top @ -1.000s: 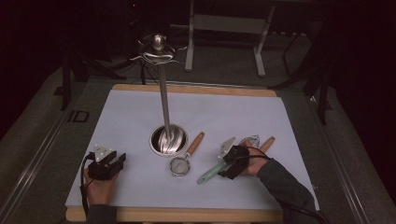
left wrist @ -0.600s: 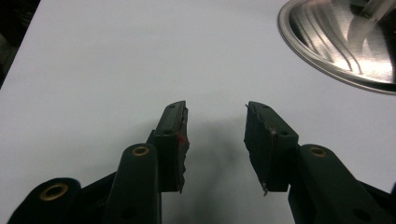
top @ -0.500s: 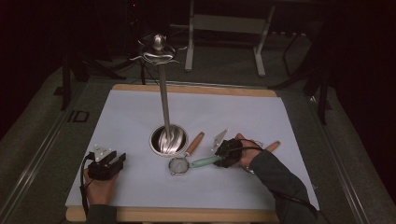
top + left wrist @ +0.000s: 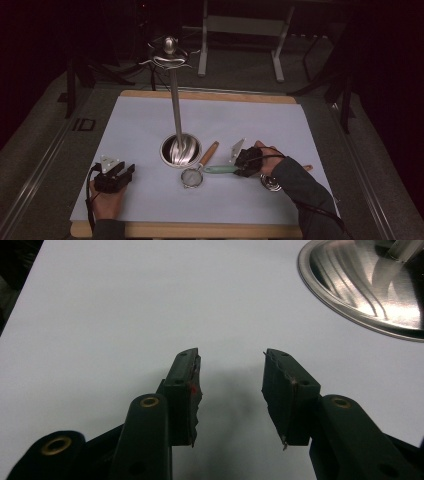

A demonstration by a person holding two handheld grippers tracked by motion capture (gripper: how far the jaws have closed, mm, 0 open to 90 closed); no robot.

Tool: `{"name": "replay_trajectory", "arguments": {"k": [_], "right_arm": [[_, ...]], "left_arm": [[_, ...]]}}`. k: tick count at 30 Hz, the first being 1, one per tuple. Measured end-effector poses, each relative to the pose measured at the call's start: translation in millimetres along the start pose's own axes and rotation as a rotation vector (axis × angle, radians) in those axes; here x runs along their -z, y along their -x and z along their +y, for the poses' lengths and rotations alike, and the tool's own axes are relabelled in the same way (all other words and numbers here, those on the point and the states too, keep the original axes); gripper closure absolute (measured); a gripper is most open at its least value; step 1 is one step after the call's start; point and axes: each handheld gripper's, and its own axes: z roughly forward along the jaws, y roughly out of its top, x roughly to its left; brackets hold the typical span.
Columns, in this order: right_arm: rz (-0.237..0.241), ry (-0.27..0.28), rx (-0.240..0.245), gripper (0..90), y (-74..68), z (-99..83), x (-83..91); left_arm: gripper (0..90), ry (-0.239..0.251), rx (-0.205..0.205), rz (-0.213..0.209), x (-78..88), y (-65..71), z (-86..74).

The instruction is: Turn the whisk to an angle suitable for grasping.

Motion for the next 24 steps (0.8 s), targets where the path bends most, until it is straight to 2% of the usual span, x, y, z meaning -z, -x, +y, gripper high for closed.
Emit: {"name": "replay_trajectory", "arguments": {"k": [9,17,24], "right_arm": [[-0.047,0.054,-0.01,68.3,3.3,-4.8,16.9],[-0.104,0.092,-0.009,69.3,1.8,-1.3,30.7],[-0.132,0.137,-0.018,69.4,3.7,1.6,38.6]], "left_arm": [[58.7,0.0,-0.001,0.002,0.1,0.1,0.0],[58.7,0.003,0.001,0.005,0.4,0.0,-0.1],[58.5,0.005,0.004,0.004,0.5,0.0,-0.2]]}}
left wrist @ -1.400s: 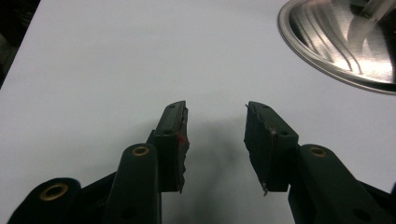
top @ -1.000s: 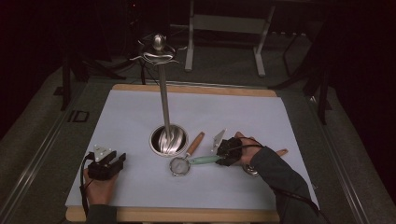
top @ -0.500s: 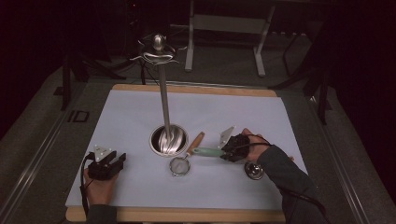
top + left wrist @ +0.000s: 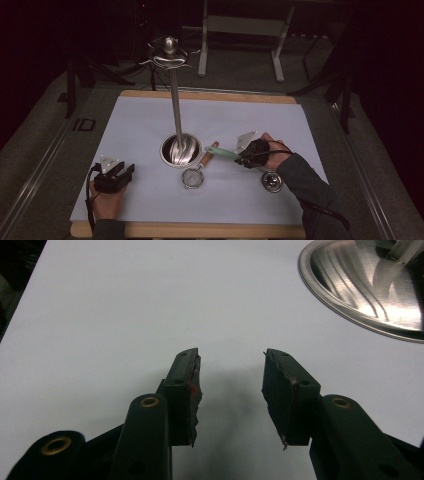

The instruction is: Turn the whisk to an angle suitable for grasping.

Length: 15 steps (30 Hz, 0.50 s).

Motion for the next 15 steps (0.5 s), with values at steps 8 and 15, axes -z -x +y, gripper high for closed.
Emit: {"name": "replay_trajectory", "arguments": {"k": [8,15], "right_arm": [[-0.019,0.059,-0.026,69.5,3.3,4.5,7.2],[-0.032,0.123,-0.059,69.5,6.5,8.4,13.0]], "left_arm": [[58.5,0.0,0.003,-0.002,0.1,-0.4,0.0],[58.4,-0.002,0.005,-0.003,0.2,-0.9,0.0]]}}
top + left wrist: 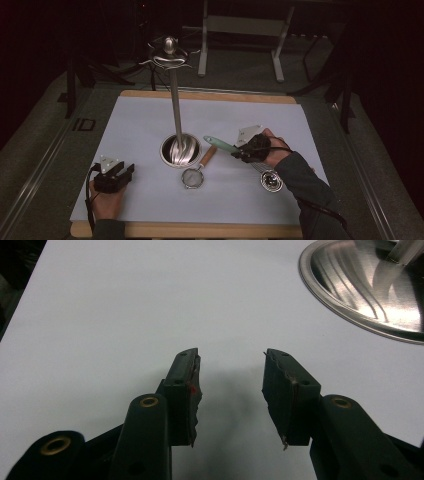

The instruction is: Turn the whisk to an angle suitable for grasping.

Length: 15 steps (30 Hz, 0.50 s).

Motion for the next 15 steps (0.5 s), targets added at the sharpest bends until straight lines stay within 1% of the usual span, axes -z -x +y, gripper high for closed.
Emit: {"name": "replay_trajectory", "arguments": {"k": [1,3,4,6,9,10,11,15], "right_arm": [[0.0,0.007,-0.007,69.4,0.5,1.0,1.5],[0.003,0.047,-0.025,69.5,1.5,3.7,5.1],[0.003,0.047,-0.025,69.5,1.5,3.7,5.1],[0.0,0.081,-0.034,69.5,1.8,6.1,7.8],[-0.002,0.108,-0.046,69.5,1.9,8.0,10.0],[-0.002,0.108,-0.046,69.5,1.9,8.0,10.0],[-0.002,0.122,-0.058,69.5,1.4,9.2,10.6],[0.002,0.166,-0.074,69.5,1.0,12.2,12.3]], "left_arm": [[58.4,0.0,0.0,0.0,0.0,-0.1,0.0],[58.4,0.001,0.0,-0.001,0.0,-0.3,0.0],[58.4,0.001,0.0,-0.001,0.0,-0.3,0.0],[58.4,0.001,0.001,-0.002,0.1,-0.4,0.0],[58.4,0.001,0.001,-0.003,0.1,-0.5,0.0],[58.4,0.001,0.001,-0.003,0.1,-0.5,0.0],[58.4,0.001,0.001,-0.002,0.1,-0.4,0.0],[58.4,0.0,0.002,-0.001,-0.1,-0.4,0.0]]}}
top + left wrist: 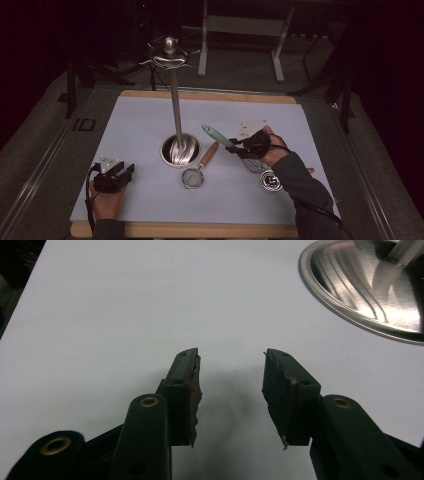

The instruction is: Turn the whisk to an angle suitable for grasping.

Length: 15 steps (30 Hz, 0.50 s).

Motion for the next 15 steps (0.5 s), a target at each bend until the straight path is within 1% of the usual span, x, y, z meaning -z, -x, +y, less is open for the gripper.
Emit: {"name": "replay_trajectory", "arguments": {"k": [6,7,8,9,10,11,12,15], "right_arm": [[-0.001,0.065,-0.022,69.5,-2.2,5.8,2.4],[-0.001,0.065,-0.022,69.5,-2.2,5.8,2.4],[0.001,0.091,-0.03,69.5,-3.2,7.6,3.2],[0.001,0.091,-0.03,69.5,-3.2,7.6,3.2],[0.0,0.113,-0.038,69.5,-4.0,8.3,3.5],[0.0,0.113,-0.038,69.5,-4.0,8.3,3.5],[0.0,0.137,-0.05,69.5,-5.4,8.9,4.1],[0.0,0.159,-0.061,69.5,-6.7,9.5,5.4]], "left_arm": [[58.5,0.001,0.0,-0.001,0.1,-0.1,-0.1],[58.4,0.001,0.0,-0.001,0.1,-0.1,-0.1],[58.5,0.002,0.0,0.0,0.1,0.0,-0.1],[58.4,0.002,0.0,0.0,0.1,0.0,-0.1],[58.4,0.002,0.001,0.0,0.1,-0.1,-0.1],[58.4,0.002,0.001,0.0,0.1,-0.1,-0.1],[58.4,0.001,0.0,0.0,0.1,-0.1,0.0],[58.4,0.002,0.001,0.0,0.1,-0.1,-0.1]]}}
